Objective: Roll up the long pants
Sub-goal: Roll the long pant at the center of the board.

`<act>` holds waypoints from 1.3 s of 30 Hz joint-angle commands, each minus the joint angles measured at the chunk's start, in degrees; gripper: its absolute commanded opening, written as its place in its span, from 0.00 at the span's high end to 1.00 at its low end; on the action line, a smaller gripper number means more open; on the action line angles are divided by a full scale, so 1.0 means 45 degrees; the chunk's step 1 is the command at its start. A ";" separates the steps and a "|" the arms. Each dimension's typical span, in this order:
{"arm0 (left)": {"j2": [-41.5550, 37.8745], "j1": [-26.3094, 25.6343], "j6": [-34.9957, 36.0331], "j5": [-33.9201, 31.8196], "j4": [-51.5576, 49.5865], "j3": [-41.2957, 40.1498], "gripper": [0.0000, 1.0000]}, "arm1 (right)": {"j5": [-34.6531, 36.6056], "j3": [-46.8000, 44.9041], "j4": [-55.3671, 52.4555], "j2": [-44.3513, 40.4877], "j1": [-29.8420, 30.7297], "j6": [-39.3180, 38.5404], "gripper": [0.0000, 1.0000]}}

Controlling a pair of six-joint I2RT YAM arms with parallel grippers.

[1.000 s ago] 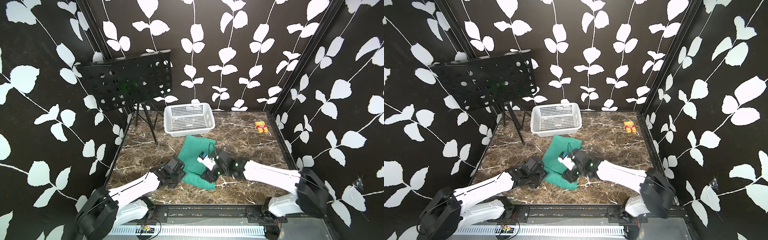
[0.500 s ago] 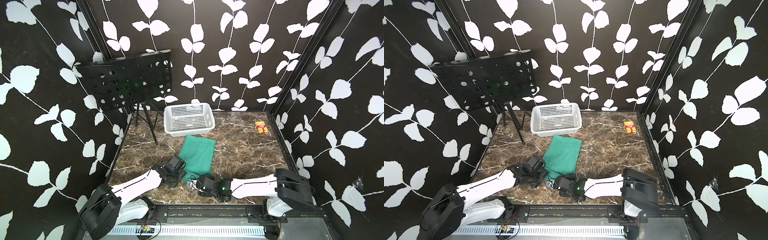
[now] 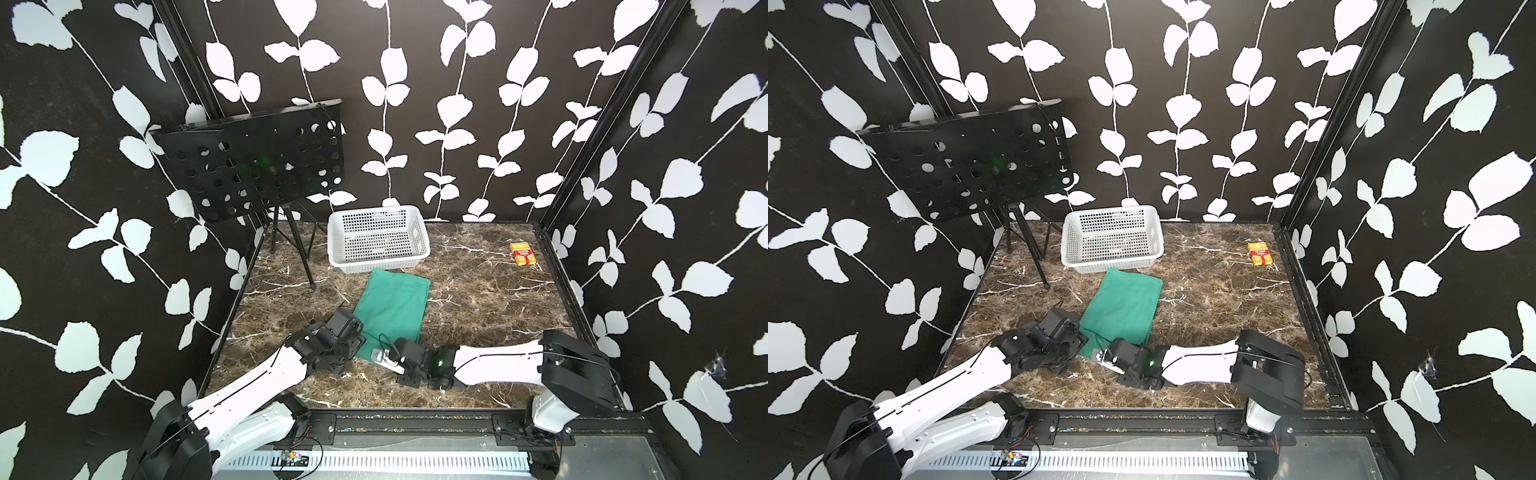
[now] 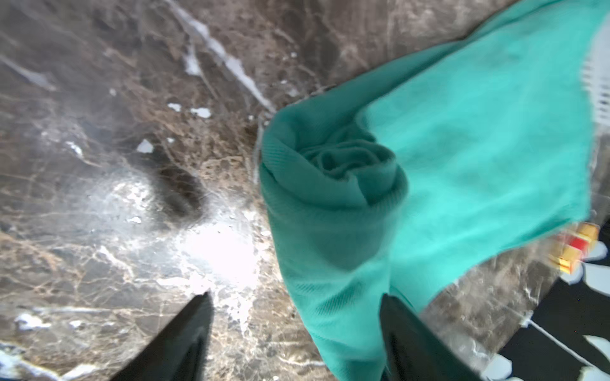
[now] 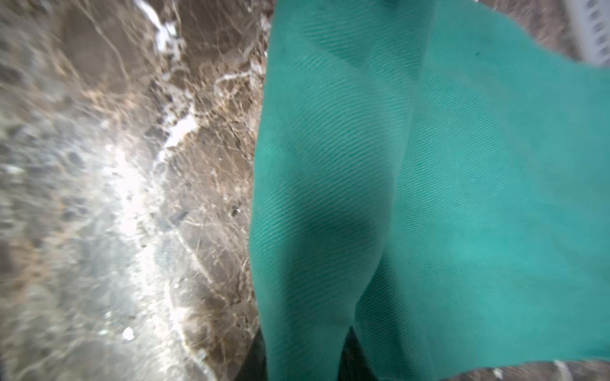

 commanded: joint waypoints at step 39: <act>0.4297 0.0856 0.0147 0.1150 0.0867 0.1194 0.80 | 0.1446 -0.1512 0.0815 -0.3333 0.0063 -0.0940 0.27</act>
